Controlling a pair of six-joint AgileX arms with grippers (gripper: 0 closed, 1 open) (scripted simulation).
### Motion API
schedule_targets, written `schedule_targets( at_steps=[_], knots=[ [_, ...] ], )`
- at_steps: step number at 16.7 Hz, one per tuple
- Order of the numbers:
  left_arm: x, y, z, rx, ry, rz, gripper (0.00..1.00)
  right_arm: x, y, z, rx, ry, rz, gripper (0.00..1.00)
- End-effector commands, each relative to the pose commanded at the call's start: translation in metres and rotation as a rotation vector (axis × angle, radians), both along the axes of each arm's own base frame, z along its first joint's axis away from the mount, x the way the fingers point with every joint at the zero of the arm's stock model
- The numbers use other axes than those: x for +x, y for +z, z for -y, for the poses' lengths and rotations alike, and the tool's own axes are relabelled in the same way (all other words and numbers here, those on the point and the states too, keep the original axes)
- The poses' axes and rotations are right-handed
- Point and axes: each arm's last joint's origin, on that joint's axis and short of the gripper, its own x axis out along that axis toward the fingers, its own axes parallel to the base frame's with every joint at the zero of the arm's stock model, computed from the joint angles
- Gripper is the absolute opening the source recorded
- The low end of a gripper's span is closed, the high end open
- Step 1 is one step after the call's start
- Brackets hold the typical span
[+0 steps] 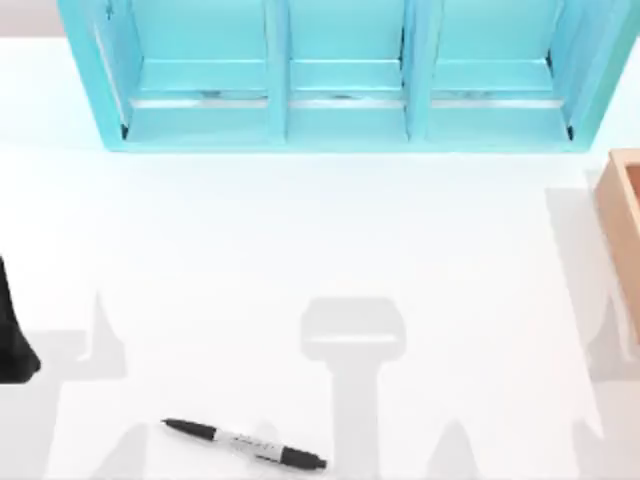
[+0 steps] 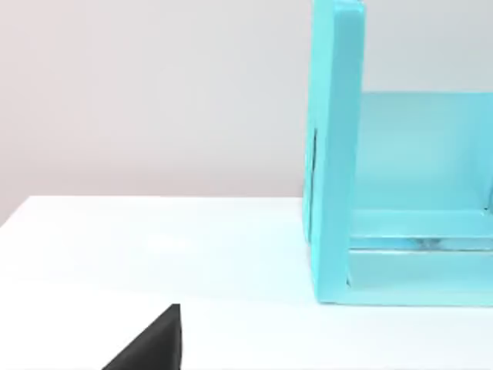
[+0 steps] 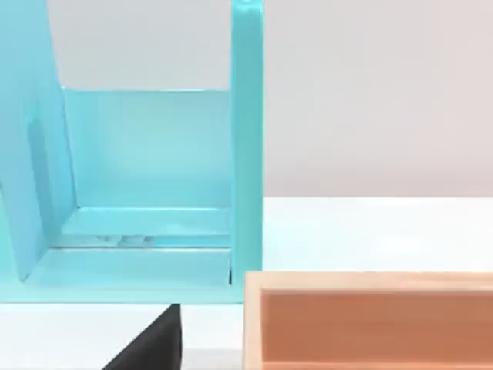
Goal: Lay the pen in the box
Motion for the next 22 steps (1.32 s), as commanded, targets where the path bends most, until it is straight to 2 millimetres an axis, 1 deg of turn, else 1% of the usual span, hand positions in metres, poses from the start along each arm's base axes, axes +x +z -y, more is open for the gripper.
schedule_targets(
  at_steps=[3, 5, 9, 12, 14, 16, 19, 22],
  knots=[
    [0.0, 0.0, 0.0, 0.0, 0.0, 0.0, 1.0, 0.0, 0.002, -0.001, -0.004, 0.01, -0.007, 1.0],
    [0.0, 0.0, 0.0, 0.0, 0.0, 0.0, 1.0, 0.001, 0.01, -0.005, -0.022, 0.059, -0.043, 1.0],
    [0.0, 0.0, 0.0, 0.0, 0.0, 0.0, 1.0, 0.008, 0.042, -0.023, -0.104, 0.247, -0.208, 1.0],
    [0.0, 0.0, 0.0, 0.0, 0.0, 0.0, 1.0, 0.029, 0.07, -0.047, -0.201, 0.437, -0.411, 1.0],
    [0.0, 0.0, 0.0, 0.0, 0.0, 0.0, 1.0, 0.051, 0.083, -0.072, -0.283, 0.574, -0.579, 1.0],
    [0.0, 0.0, 0.0, 0.0, 0.0, 0.0, 1.0, 0.076, 0.088, -0.106, -0.374, 0.709, -0.752, 1.0],
    [0.0, 0.0, 0.0, 0.0, 0.0, 0.0, 1.0, 0.108, 0.081, -0.167, -0.516, 0.884, -0.995, 1.0],
    [0.0, 0.0, 0.0, 0.0, 0.0, 0.0, 1.0, 0.125, 0.064, -0.23, -0.649, 1.011, -1.187, 1.0]
  ],
)
